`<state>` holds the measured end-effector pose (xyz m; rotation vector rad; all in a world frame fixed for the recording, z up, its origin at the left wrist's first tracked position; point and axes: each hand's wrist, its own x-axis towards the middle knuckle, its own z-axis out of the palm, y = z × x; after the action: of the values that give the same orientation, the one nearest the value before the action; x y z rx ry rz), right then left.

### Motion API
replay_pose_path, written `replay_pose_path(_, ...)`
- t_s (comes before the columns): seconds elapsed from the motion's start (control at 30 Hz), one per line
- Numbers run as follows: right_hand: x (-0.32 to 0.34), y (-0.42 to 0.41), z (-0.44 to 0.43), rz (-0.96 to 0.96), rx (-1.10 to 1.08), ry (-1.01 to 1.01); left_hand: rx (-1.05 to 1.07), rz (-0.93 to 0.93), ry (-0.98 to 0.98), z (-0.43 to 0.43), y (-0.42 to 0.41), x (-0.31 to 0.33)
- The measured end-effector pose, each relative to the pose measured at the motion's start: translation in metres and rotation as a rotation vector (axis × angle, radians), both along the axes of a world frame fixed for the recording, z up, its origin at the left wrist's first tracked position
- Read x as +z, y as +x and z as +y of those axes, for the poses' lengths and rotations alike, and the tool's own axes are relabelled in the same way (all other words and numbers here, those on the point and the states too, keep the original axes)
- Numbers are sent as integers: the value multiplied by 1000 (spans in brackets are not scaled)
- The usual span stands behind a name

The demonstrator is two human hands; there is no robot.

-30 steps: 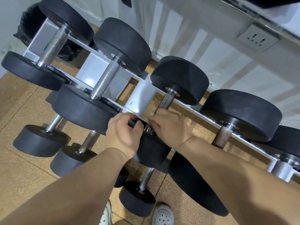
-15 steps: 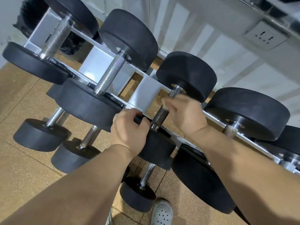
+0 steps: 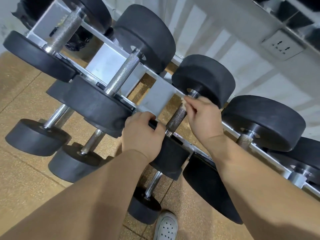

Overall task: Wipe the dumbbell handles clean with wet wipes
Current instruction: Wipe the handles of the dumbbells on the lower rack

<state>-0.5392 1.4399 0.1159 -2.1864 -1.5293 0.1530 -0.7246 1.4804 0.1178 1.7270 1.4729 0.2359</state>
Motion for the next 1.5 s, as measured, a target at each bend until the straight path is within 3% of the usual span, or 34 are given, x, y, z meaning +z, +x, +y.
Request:
replay_pose_path(0.17, 5, -20, -19, -25, 420, -220, -4, 9, 14, -2, -2, 3)
replay_pose_path(0.37, 5, -3, 8, -137, -50, -132, 1, -27, 11, -5, -5, -1)
replay_pose_path(0.43, 4, -18, 4, -74, -42, -158, 1, -17, 5, -5, -5, 0)
replay_pose_path(0.5, 6, -33, -7, -49, 107, -240, 8, -5, -26, -7, -5, 2)
replay_pose_path(0.6, 18, -34, -4, -133, 273, -362, 61, -67, -40, -9, -7, 4)
replay_pose_path(0.73, 25, -12, 22, -218, -87, -313, 64, -98, -1, -10, -9, 0)
replay_pose_path(0.77, 23, -15, 20, -207, -94, -323, 71, -106, 15, -11, -9, -2)
replay_pose_path(0.9, 23, -42, -3, -49, 358, -520, 128, -161, 66, -14, -12, -11)
replay_pose_path(0.97, 25, -32, 6, -139, 429, -541, 121, -172, 78, -13, -14, -13)
replay_pose_path(1.1, 23, -12, 31, -246, -14, -342, 94, -181, 115, -12, -15, -15)
replay_pose_path(1.13, 21, -15, 29, -247, -27, -326, 98, -186, 119, -12, -16, -15)
replay_pose_path(1.3, 26, -38, 11, -186, 427, -578, 97, -221, 96, -12, -16, -17)
replay_pose_path(1.4, 22, -18, 29, -313, 132, -476, 100, -226, 94, -12, -17, -17)
replay_pose_path(1.5, 16, -14, 28, -263, -62, -324, 74, -211, 89, -11, -17, -16)
